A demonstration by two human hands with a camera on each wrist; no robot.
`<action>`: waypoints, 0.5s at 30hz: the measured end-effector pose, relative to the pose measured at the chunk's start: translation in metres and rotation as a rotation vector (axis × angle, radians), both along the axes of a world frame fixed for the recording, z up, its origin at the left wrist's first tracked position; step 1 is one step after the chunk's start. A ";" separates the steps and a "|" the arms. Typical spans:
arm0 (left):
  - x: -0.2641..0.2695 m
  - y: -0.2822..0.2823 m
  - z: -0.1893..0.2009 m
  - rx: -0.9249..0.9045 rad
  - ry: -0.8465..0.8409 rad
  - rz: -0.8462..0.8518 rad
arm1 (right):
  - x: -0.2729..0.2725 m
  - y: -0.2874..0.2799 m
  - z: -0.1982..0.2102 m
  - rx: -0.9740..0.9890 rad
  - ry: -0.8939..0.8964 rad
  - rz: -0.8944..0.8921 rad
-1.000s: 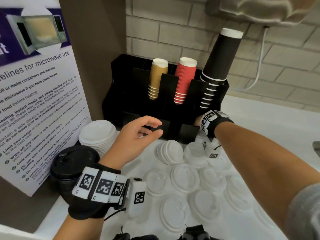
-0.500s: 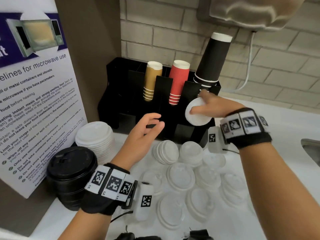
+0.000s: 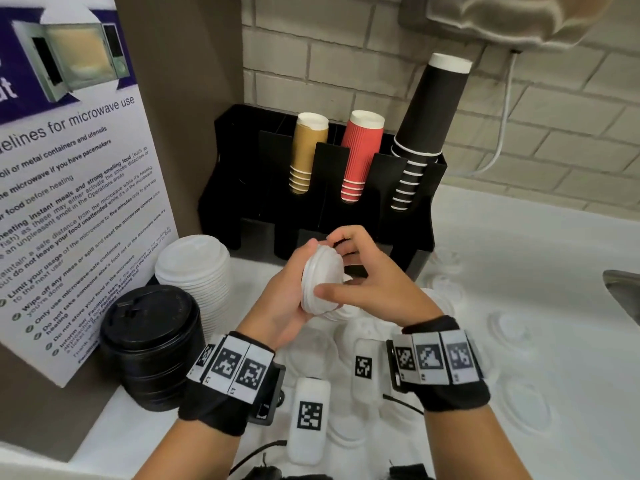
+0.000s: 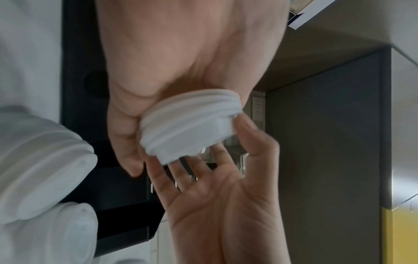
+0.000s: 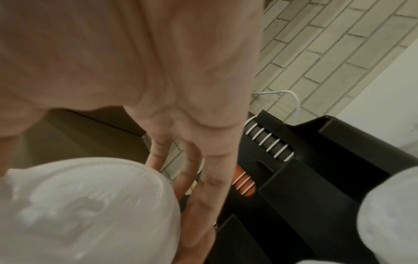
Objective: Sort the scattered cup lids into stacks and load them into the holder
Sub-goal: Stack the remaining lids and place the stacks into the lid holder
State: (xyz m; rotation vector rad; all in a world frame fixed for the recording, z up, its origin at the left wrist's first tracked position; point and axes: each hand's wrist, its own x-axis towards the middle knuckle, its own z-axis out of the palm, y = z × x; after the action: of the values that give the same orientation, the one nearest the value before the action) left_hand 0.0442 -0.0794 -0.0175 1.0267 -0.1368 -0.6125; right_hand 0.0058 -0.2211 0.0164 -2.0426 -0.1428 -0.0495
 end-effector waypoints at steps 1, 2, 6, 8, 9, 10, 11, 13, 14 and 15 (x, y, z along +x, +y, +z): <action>0.000 0.000 -0.001 0.011 0.006 0.021 | 0.000 0.001 -0.002 0.008 -0.009 -0.004; -0.001 0.000 -0.003 0.015 0.013 0.045 | 0.000 0.003 -0.003 0.008 -0.018 -0.009; -0.002 0.000 -0.008 0.011 0.027 0.137 | 0.000 0.008 -0.005 0.015 -0.043 -0.010; -0.001 0.000 -0.009 0.018 0.026 0.153 | 0.000 0.009 -0.008 0.044 -0.055 0.001; -0.001 0.000 -0.009 0.024 0.029 0.157 | 0.000 0.009 -0.009 0.055 -0.062 0.009; 0.000 0.000 -0.009 0.029 0.031 0.158 | 0.000 0.009 -0.010 0.064 -0.069 0.018; 0.000 0.000 -0.008 0.032 0.029 0.155 | 0.000 0.010 -0.011 0.069 -0.072 0.023; 0.000 0.001 -0.008 0.038 0.012 0.136 | 0.001 0.011 -0.013 0.070 -0.076 0.009; 0.000 0.001 -0.009 0.049 -0.009 0.121 | 0.001 0.011 -0.014 0.069 -0.081 -0.002; 0.001 0.002 -0.009 0.063 -0.036 0.107 | 0.002 0.011 -0.015 0.069 -0.086 -0.009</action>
State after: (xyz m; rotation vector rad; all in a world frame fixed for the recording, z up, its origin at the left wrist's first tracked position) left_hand 0.0450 -0.0774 -0.0267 1.0987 -0.0936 -0.5039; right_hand 0.0077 -0.2100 0.0012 -1.9729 -0.1830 -0.1458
